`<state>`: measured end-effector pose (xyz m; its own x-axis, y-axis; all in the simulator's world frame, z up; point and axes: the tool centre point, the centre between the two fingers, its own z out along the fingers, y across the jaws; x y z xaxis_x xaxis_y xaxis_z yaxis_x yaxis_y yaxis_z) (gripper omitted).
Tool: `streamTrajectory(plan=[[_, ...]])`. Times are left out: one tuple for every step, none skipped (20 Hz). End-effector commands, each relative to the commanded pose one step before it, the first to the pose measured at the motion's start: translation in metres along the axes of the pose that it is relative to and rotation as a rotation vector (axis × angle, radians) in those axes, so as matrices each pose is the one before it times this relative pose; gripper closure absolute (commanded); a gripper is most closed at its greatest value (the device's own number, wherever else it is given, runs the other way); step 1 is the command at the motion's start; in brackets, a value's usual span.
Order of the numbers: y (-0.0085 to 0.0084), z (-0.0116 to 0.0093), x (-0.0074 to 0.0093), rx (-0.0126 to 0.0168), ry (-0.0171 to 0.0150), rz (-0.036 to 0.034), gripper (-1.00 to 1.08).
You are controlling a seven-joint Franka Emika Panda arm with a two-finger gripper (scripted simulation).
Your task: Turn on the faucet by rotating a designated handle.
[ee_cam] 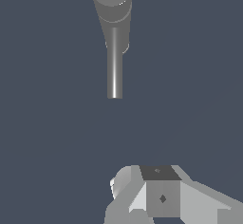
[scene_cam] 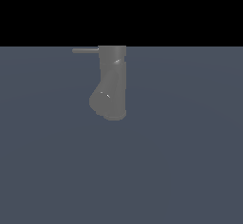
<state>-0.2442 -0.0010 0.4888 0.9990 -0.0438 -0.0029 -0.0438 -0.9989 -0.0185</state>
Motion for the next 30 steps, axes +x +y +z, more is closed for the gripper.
streamTrajectory(plan=[[0.00001,0.0,0.0,0.0,0.0,0.0,1.08],[-0.00025,0.00004,0.00016,0.0006,-0.00005,-0.00103,1.08],[-0.0007,0.00012,0.00049,0.00165,-0.00015,-0.00278,1.08],[-0.00116,0.00021,0.00079,0.00279,-0.00025,-0.00481,1.08],[-0.00161,0.0003,0.00105,0.00382,-0.00034,-0.00688,1.08],[-0.00193,0.00038,0.00118,0.00454,-0.0004,-0.00877,1.08],[-0.00186,0.00039,0.001,0.0043,-0.00037,-0.00926,1.08],[-0.00144,0.00032,0.00061,0.00323,-0.00026,-0.00811,1.08],[-0.00099,0.00024,0.00023,0.00211,-0.00016,-0.00661,1.08],[-0.00054,0.00015,-0.00006,0.00105,-0.00007,-0.00467,1.08],[-0.00019,0.00007,-0.00021,0.00026,-0.00001,-0.00266,1.08],[0.00003,0.00001,-0.00022,-0.00017,0.00002,-0.00096,1.08],[0.00013,-0.00003,-0.0001,0.0,0.0,0.0,1.08],[0.00014,-0.00005,0.00011,-0.00054,0.00003,0.00222,1.08],[0.00008,-0.00005,0.00042,0.0001,-0.00002,0.00285,1.08],[-0.00005,-0.00005,0.00078,0.00056,-0.00007,0.0038,1.08],[-0.00017,-0.00004,0.00114,0.001,-0.00012,0.00478,1.08],[-0.00029,-0.00003,0.00148,0.00141,-0.00018,0.00577,1.08],[-0.00039,-0.00002,0.00181,0.00177,-0.00024,0.00681,1.08],[-0.00049,-0.00001,0.0021,0.00204,-0.0003,0.00784,1.08],[-0.00054,0.0,0.00233,0.00219,-0.00035,0.00891,1.08],[-0.00057,0.00001,0.00256,0.00231,-0.0004,0.01016,1.08],[-0.00063,0.00003,0.00281,0.00243,-0.00047,0.01135,1.08],[-0.00075,0.00007,0.00309,0.00264,-0.00056,0.01244,1.08],[-0.00088,0.00011,0.00339,0.00288,-0.00066,0.0136,1.08],[-0.00102,0.00017,0.00366,0.00305,-0.00077,0.0147,1.08],[-0.00115,0.00023,0.00391,0.00316,-0.00087,0.01584,1.08],[-0.0013,0.0003,0.00418,0.00328,-0.00099,0.01705,1.08],[-0.00148,0.00039,0.00446,0.00339,-0.00112,0.01829,1.08],[-0.00167,0.00049,0.00472,0.00347,-0.00125,0.01952,1.08]])
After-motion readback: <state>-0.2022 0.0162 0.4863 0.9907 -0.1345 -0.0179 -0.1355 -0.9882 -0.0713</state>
